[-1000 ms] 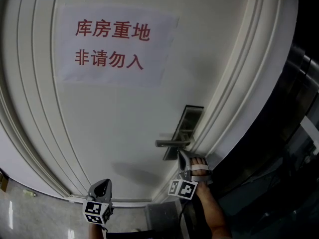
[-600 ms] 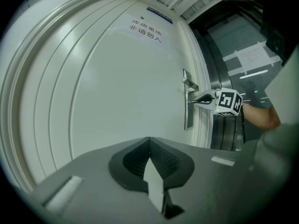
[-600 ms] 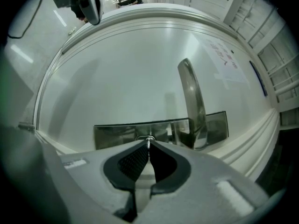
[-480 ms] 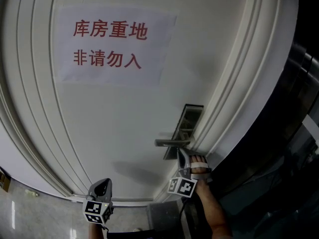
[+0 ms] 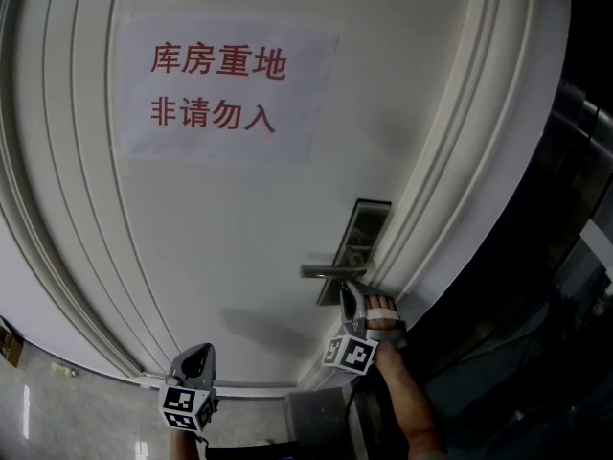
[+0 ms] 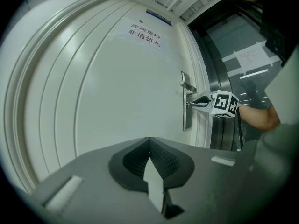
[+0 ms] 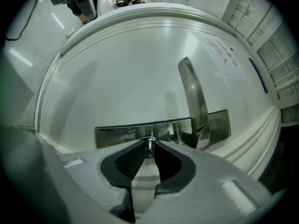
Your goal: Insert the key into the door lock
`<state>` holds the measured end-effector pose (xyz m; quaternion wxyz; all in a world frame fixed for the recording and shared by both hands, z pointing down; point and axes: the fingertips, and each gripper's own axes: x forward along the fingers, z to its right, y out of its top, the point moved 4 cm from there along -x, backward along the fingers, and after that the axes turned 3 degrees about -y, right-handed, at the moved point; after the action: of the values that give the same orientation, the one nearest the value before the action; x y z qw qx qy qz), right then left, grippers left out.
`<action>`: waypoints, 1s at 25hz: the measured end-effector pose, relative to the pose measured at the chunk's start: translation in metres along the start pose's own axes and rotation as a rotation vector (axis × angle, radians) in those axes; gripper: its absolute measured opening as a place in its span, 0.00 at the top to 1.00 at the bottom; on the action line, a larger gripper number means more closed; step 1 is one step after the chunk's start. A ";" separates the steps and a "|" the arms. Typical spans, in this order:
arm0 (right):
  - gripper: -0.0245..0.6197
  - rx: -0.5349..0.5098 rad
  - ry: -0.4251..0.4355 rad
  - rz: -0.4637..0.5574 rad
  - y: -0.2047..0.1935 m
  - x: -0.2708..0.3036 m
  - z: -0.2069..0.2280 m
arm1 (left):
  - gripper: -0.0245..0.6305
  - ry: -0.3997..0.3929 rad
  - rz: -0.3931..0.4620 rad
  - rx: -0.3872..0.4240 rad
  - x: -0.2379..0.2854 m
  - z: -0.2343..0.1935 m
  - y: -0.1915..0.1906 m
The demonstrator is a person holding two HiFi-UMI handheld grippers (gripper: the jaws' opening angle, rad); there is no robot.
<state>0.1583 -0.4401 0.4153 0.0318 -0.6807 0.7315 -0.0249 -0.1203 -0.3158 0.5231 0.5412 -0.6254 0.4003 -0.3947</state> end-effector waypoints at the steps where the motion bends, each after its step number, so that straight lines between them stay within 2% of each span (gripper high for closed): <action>1: 0.84 0.000 0.001 0.002 0.001 0.000 0.000 | 0.96 0.001 0.000 0.000 -0.001 0.000 0.000; 6: 0.68 0.035 0.004 0.022 0.004 -0.004 0.001 | 0.96 0.007 -0.004 0.002 -0.007 0.000 -0.001; 9: 0.63 0.060 0.020 0.031 0.005 -0.009 0.000 | 0.96 0.006 0.000 0.003 -0.009 0.000 0.000; 15: 0.63 0.113 0.015 0.041 0.008 -0.024 0.002 | 0.96 -0.005 0.002 0.010 -0.013 0.004 0.000; 18: 0.67 0.162 -0.008 0.058 0.012 -0.037 0.008 | 0.96 -0.010 0.003 0.021 -0.017 0.006 0.003; 22: 0.82 0.244 -0.057 0.092 0.014 -0.059 0.014 | 0.96 -0.020 0.000 0.036 -0.023 0.009 0.007; 25: 0.90 0.316 -0.095 0.105 0.015 -0.075 0.018 | 0.96 -0.033 -0.005 0.053 -0.027 0.012 0.011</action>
<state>0.1504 -0.3643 0.3976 0.1742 -0.6286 0.7506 -0.1057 -0.1203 -0.2877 0.5097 0.5632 -0.6183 0.3793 -0.3958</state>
